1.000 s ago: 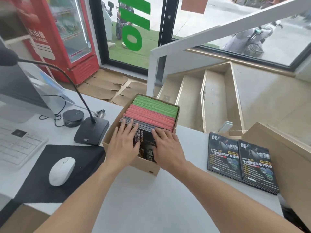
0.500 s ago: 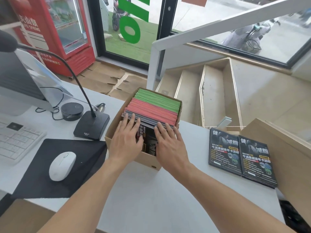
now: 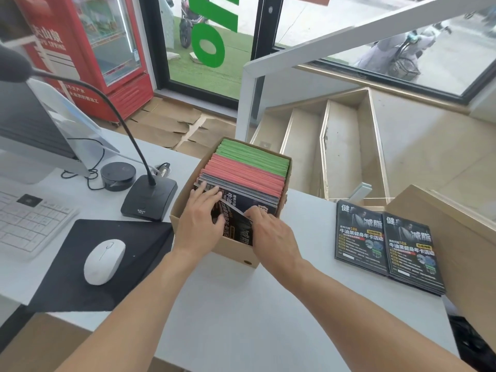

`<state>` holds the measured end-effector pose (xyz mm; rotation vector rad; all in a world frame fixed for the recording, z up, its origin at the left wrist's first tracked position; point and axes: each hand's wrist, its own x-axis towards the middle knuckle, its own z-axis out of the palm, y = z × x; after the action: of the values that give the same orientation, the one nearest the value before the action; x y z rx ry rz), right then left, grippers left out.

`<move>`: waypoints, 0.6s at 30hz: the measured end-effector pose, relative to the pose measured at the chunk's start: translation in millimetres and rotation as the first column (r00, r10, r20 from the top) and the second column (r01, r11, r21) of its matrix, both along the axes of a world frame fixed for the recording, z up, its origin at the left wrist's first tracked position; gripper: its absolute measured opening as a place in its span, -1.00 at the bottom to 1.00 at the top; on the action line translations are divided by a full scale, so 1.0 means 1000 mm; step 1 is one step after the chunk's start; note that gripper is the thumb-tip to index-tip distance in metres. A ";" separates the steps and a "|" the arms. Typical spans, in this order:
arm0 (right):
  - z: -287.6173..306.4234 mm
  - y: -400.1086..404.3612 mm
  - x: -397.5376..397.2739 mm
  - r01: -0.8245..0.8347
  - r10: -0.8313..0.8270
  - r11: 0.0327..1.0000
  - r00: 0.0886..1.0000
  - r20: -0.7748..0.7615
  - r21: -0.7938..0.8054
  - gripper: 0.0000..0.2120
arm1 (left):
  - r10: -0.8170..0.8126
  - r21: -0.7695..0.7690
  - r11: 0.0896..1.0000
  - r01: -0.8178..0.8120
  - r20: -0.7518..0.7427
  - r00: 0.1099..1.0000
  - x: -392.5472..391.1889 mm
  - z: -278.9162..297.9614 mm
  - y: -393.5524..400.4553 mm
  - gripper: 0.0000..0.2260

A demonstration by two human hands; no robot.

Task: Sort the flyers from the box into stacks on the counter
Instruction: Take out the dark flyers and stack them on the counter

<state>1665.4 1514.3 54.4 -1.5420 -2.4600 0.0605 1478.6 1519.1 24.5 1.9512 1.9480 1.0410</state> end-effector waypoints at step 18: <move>0.147 0.019 0.057 -0.147 0.082 0.987 0.790 -0.607 -0.059 -0.72 | -0.429 -0.343 0.843 0.415 0.039 0.903 0.010 0.170 -0.009 -0.88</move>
<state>1722.4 1532.9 201.0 -1.1565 -2.0392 0.6153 1489.0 1510.4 194.0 2.0643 1.4800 0.5067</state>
